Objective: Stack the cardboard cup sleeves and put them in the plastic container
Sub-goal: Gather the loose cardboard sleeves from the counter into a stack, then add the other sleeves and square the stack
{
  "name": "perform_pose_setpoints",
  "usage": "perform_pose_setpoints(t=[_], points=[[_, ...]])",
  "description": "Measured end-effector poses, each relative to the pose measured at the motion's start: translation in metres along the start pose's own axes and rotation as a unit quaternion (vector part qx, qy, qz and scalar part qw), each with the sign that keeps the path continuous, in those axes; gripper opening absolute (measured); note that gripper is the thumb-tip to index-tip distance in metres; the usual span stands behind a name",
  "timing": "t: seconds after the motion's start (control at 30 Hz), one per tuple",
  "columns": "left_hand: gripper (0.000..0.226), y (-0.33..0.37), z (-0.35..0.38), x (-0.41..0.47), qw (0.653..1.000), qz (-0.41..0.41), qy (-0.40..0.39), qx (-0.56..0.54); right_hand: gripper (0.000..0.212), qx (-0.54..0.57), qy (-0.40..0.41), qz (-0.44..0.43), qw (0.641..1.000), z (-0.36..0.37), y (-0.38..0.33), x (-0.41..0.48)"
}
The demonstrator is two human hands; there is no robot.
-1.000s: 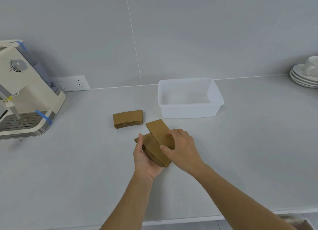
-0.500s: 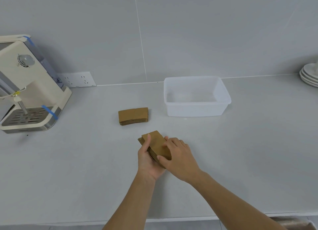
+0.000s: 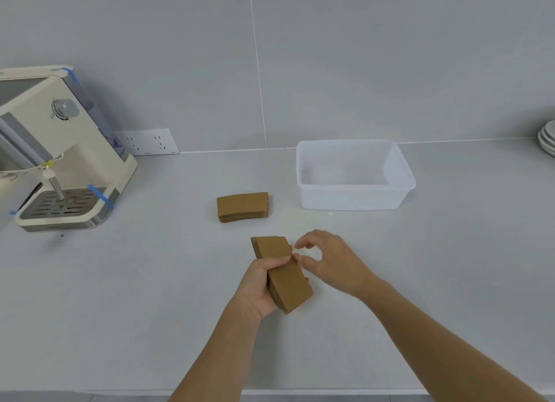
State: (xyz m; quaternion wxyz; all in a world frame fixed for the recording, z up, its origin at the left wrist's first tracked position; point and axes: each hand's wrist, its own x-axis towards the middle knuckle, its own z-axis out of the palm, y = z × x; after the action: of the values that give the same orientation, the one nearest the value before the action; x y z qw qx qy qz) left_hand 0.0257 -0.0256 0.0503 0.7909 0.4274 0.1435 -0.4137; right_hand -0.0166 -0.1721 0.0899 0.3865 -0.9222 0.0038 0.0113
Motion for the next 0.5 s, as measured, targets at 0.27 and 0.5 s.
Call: perform_pose_setpoints(t=[0.27,0.5], points=[[0.037,0.006,0.000,-0.009,0.985,-0.032,-0.109,0.130,0.022,0.065,-0.031,-0.004,0.997,-0.024,-0.001,0.021],[0.035,0.013,-0.004,-0.015,0.971,-0.043,-0.156,0.176,0.034,0.105,-0.106,0.002,0.989,-0.023,-0.010,0.025]])
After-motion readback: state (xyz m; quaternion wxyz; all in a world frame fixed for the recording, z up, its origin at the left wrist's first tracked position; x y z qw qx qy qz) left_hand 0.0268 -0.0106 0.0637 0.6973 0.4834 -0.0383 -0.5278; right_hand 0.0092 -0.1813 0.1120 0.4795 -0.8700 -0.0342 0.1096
